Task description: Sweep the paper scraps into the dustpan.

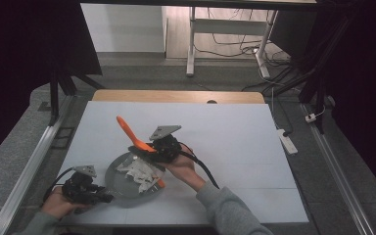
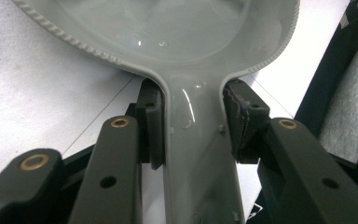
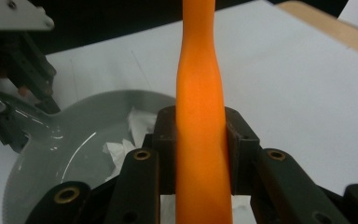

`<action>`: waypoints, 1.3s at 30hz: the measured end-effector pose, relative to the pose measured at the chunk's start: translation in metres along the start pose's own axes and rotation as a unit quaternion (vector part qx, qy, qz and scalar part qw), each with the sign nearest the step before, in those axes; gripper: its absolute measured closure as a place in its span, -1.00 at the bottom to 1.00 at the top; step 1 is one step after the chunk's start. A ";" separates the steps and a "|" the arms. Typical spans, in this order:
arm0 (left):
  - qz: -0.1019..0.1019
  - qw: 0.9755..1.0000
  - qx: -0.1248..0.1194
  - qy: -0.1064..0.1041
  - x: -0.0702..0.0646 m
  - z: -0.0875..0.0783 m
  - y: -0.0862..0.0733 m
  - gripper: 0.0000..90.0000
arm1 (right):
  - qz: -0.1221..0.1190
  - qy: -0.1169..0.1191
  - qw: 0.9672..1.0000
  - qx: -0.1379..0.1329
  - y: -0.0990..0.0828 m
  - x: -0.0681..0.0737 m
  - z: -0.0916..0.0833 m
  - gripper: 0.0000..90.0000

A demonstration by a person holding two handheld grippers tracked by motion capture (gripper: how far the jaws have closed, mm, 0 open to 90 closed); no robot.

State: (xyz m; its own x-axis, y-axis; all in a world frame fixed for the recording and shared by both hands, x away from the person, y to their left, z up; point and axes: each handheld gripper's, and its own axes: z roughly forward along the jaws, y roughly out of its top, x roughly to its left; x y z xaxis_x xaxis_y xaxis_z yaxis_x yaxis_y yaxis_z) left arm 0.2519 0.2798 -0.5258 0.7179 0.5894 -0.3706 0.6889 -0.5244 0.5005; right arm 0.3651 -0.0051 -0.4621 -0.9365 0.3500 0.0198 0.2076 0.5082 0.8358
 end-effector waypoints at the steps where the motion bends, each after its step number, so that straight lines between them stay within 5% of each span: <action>1: 0.000 1.000 0.000 0.000 0.000 0.000 0.000 0.36 | -0.001 -0.005 1.000 -0.006 0.001 -0.001 -0.004 0.56; 10: 0.000 1.000 0.000 0.001 0.000 0.000 0.000 0.36 | 0.012 -0.072 0.997 -0.011 -0.003 -0.028 -0.030 0.56; 20: -0.001 1.000 -0.001 0.001 0.000 0.001 0.000 0.36 | 0.058 -0.119 0.991 0.017 -0.016 -0.063 -0.011 0.56; 28: -0.001 1.000 -0.001 0.002 0.000 0.001 0.000 0.36 | 0.079 -0.116 0.990 0.023 -0.020 -0.069 0.009 0.56; 39: -0.005 1.000 -0.002 0.003 0.001 0.001 0.002 0.36 | 0.064 -0.087 0.993 0.038 -0.017 -0.051 0.022 0.56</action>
State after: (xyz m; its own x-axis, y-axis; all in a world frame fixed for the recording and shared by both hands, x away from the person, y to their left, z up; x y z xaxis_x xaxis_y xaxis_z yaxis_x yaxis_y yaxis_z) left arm 0.2537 0.2785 -0.5259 0.7106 0.5981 -0.3706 0.6952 -0.5159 0.5006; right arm 0.4158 -0.0143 -0.4893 -0.8397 0.5426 0.0224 0.3482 0.5063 0.7889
